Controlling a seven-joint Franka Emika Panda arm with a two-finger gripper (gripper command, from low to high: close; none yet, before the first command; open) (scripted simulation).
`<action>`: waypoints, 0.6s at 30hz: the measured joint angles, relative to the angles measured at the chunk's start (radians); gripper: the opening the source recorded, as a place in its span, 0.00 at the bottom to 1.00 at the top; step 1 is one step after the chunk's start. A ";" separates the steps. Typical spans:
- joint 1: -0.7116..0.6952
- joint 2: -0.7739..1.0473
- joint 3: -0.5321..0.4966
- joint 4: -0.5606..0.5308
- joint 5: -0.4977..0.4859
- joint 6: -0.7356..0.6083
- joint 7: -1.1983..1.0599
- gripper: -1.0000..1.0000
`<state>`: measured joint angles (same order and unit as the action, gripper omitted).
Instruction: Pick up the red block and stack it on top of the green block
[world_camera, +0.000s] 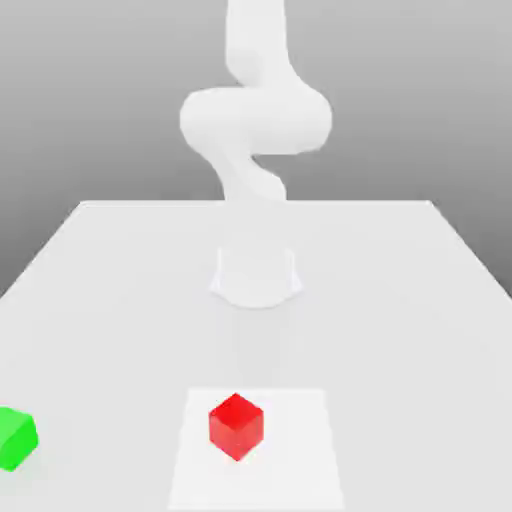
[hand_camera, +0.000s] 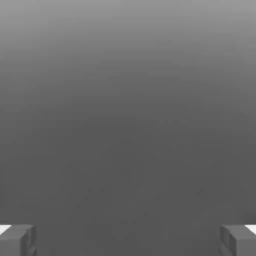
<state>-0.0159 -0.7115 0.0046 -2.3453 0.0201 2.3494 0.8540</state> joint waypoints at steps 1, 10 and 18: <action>-0.008 0.041 0.003 -0.020 0.009 0.023 0.025 0.50; -0.063 0.372 0.042 -0.187 0.050 0.206 0.251 0.50; -0.105 0.662 0.062 -0.335 0.009 0.369 0.504 0.50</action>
<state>-0.1205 -0.0497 0.0669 -2.6800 0.0292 2.7186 1.3583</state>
